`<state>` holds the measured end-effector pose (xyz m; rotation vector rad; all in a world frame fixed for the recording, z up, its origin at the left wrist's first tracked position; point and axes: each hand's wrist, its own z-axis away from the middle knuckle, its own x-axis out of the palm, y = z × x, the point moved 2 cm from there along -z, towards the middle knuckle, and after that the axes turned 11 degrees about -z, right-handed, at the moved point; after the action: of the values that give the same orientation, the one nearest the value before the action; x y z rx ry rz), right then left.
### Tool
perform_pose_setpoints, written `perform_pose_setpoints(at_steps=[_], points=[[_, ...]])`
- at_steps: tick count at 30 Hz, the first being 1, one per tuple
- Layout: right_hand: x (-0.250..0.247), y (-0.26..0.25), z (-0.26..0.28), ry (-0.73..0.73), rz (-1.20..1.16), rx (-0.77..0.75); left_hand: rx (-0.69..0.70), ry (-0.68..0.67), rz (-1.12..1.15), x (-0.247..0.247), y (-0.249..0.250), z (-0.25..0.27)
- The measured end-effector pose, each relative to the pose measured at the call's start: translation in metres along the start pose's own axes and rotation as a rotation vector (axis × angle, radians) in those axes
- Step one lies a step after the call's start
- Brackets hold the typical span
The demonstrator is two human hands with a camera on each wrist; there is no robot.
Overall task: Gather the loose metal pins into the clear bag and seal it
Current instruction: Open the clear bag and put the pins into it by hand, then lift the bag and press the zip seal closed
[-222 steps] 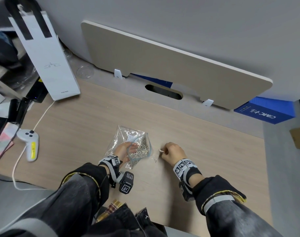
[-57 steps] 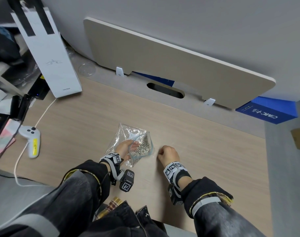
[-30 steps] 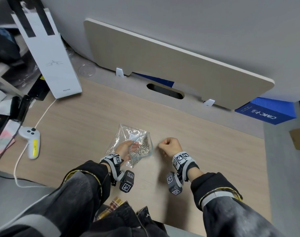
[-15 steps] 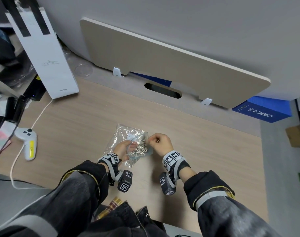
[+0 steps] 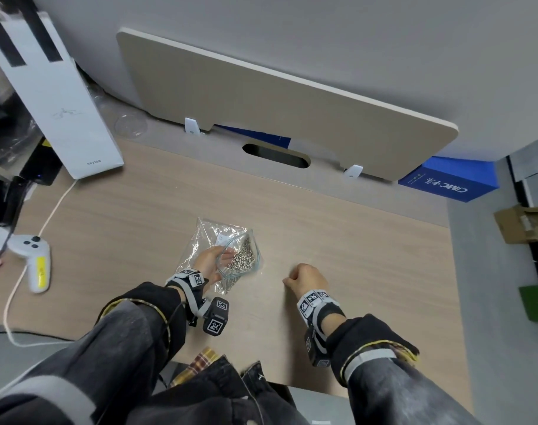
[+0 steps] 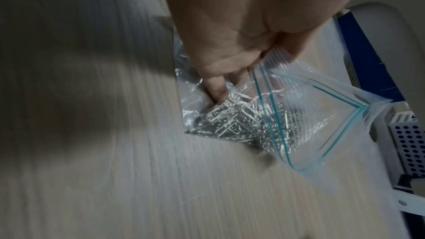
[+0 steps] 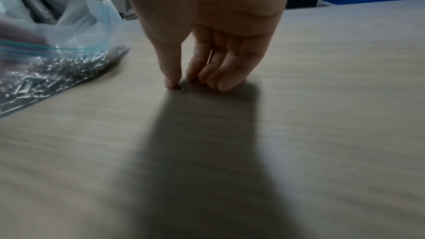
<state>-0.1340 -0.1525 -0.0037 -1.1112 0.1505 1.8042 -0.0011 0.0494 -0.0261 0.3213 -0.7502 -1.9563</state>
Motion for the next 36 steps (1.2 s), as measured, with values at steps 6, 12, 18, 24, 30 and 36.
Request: perform_pose_setpoints(at_steps=[6, 12, 18, 24, 30, 36], points=[[0.004, -0.013, 0.004, -0.039, -0.06, -0.049, -0.006, 0.005, -0.004, 0.004, 0.002, 0.005], [-0.015, -0.065, 0.005, 0.062, -0.609, -0.18, -0.008, 0.026, -0.007, 0.002, 0.0, 0.002], [-0.005, -0.097, 0.011, 0.132, -0.436, -0.273, -0.004, 0.029, 0.009, 0.005, 0.004, 0.011], [0.012, -0.074, 0.006, 0.067, -0.305, -0.062, 0.008, 0.057, -0.041, 0.0, 0.0, 0.004], [-0.02, -0.084, -0.002, 0.008, -0.242, -0.135, 0.141, 0.147, -0.429, 0.005, 0.041, 0.014], [-0.081, -0.097, -0.011, -0.008, -0.381, -0.152, 0.276, 0.135, -0.682, 0.017, 0.106, 0.033]])
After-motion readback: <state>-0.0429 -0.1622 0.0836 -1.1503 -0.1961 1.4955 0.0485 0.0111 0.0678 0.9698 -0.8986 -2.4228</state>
